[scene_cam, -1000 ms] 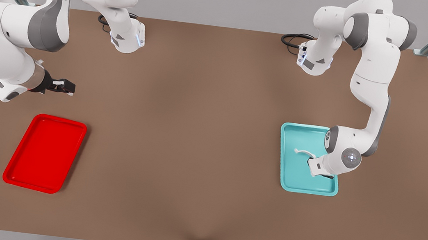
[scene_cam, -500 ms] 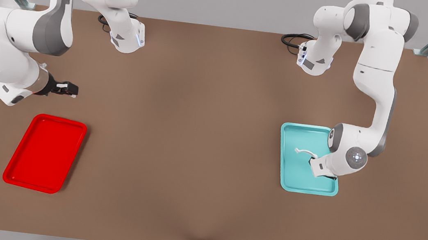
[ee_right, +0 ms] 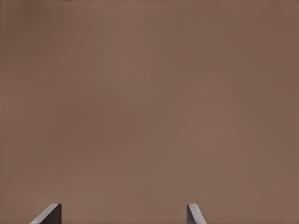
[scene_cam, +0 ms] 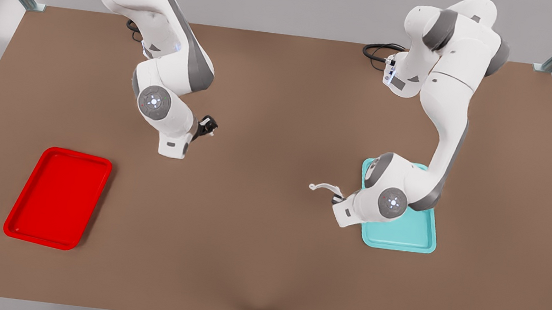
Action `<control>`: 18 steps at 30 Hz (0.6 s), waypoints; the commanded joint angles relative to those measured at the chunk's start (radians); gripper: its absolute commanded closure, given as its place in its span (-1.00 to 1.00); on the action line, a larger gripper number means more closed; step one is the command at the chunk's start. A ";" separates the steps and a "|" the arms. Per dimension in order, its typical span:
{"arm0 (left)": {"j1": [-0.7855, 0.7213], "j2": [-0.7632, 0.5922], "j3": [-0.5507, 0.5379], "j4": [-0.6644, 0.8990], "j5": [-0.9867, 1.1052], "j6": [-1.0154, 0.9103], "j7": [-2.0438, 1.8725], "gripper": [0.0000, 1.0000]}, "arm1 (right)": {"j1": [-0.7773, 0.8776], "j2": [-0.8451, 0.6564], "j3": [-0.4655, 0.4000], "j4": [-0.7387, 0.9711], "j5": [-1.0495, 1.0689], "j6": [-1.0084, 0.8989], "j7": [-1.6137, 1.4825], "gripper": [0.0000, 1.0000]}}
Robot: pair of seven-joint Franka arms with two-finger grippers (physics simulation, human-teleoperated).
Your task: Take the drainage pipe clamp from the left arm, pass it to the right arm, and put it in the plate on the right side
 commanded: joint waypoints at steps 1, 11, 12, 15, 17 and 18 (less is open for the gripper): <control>-0.006 0.022 -0.017 0.043 -0.058 -0.074 -0.942 0.57 | -0.001 -0.037 0.004 -0.075 0.019 0.439 -0.395 -1.00; -0.099 0.097 -0.066 0.161 -0.101 0.030 -1.306 0.57 | 0.062 0.058 0.006 -0.104 0.206 0.680 -0.811 -1.00; -0.119 0.104 -0.063 0.175 -0.098 0.033 -1.304 0.57 | 0.079 0.077 0.006 -0.101 0.206 0.707 -0.811 -1.00; -0.168 0.135 -0.058 0.221 -0.075 0.037 -1.307 0.57 | 0.111 0.135 0.012 -0.084 0.206 0.770 -0.809 -1.00; -0.176 0.140 -0.058 0.226 -0.071 0.038 -1.318 0.57 | 0.120 0.154 0.027 -0.084 0.206 0.809 -0.811 -1.00; -0.179 0.140 -0.058 0.227 -0.071 0.038 -1.318 0.57 | 0.126 0.164 0.029 -0.084 0.206 0.819 -0.811 -1.00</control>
